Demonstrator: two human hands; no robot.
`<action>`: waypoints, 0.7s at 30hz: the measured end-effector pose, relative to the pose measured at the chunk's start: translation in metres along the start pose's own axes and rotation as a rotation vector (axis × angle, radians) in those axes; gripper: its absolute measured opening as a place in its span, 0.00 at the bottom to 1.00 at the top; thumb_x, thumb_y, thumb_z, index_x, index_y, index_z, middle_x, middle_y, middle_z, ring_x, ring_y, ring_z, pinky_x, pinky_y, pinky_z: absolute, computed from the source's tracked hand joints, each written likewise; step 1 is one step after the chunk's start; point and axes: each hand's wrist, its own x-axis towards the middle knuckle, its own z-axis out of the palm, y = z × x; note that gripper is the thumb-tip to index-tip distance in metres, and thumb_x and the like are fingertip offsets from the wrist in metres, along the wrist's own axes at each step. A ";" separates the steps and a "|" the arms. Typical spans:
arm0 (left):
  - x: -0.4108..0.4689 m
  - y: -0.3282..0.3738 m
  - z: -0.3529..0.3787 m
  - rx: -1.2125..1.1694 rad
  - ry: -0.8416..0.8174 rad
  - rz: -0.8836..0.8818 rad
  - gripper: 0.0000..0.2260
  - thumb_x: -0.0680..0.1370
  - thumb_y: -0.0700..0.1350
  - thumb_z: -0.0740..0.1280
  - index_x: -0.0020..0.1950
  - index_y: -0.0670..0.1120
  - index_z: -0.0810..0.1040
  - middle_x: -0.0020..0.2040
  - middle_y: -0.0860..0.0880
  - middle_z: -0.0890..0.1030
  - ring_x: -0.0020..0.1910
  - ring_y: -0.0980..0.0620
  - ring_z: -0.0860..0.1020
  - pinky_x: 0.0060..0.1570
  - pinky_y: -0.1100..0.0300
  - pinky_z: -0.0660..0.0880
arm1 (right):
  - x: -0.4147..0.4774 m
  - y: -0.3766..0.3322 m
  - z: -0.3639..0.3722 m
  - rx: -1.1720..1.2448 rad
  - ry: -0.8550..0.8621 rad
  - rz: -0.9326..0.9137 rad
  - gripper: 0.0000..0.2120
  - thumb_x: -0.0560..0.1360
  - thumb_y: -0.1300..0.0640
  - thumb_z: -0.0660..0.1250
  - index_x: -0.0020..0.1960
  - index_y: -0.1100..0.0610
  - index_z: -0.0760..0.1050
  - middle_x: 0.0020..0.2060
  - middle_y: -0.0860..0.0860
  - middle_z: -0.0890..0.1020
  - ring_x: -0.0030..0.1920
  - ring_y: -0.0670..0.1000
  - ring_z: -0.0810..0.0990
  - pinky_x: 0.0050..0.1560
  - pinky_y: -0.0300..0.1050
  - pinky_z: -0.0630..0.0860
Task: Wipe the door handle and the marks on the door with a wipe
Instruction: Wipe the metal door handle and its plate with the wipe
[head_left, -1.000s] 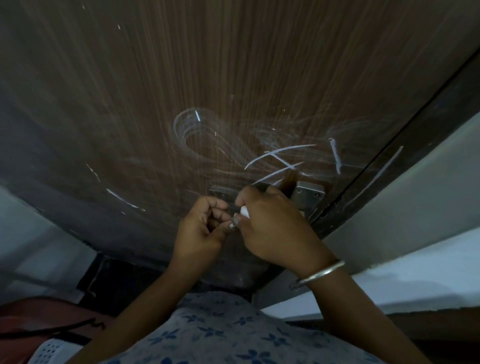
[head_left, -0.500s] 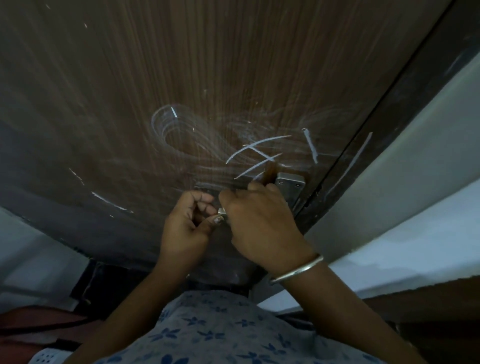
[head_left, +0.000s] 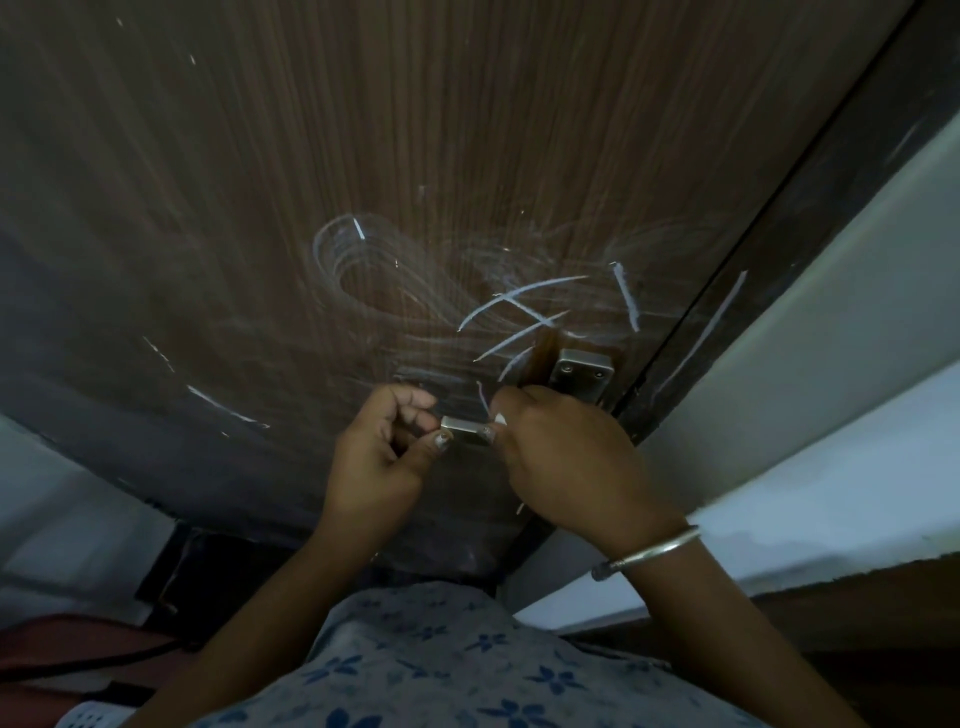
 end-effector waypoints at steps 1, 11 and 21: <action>0.000 0.001 0.000 0.000 -0.003 0.000 0.18 0.71 0.31 0.69 0.44 0.55 0.74 0.37 0.52 0.76 0.32 0.61 0.72 0.36 0.71 0.71 | -0.001 0.001 0.000 -0.005 -0.009 -0.005 0.07 0.78 0.53 0.59 0.52 0.55 0.71 0.44 0.52 0.78 0.42 0.54 0.79 0.36 0.42 0.65; 0.000 0.004 -0.002 0.000 -0.007 -0.003 0.18 0.70 0.32 0.70 0.44 0.55 0.74 0.36 0.51 0.77 0.32 0.59 0.73 0.37 0.68 0.73 | -0.006 0.016 -0.009 -0.070 -0.122 -0.047 0.13 0.76 0.53 0.58 0.60 0.44 0.67 0.48 0.50 0.76 0.44 0.55 0.78 0.36 0.42 0.65; -0.007 0.003 -0.008 0.003 -0.010 0.007 0.17 0.72 0.33 0.68 0.44 0.57 0.74 0.37 0.54 0.78 0.34 0.61 0.74 0.37 0.70 0.73 | -0.007 0.004 -0.022 -0.357 -0.105 -0.080 0.19 0.74 0.57 0.47 0.57 0.52 0.73 0.51 0.50 0.76 0.44 0.54 0.79 0.31 0.41 0.64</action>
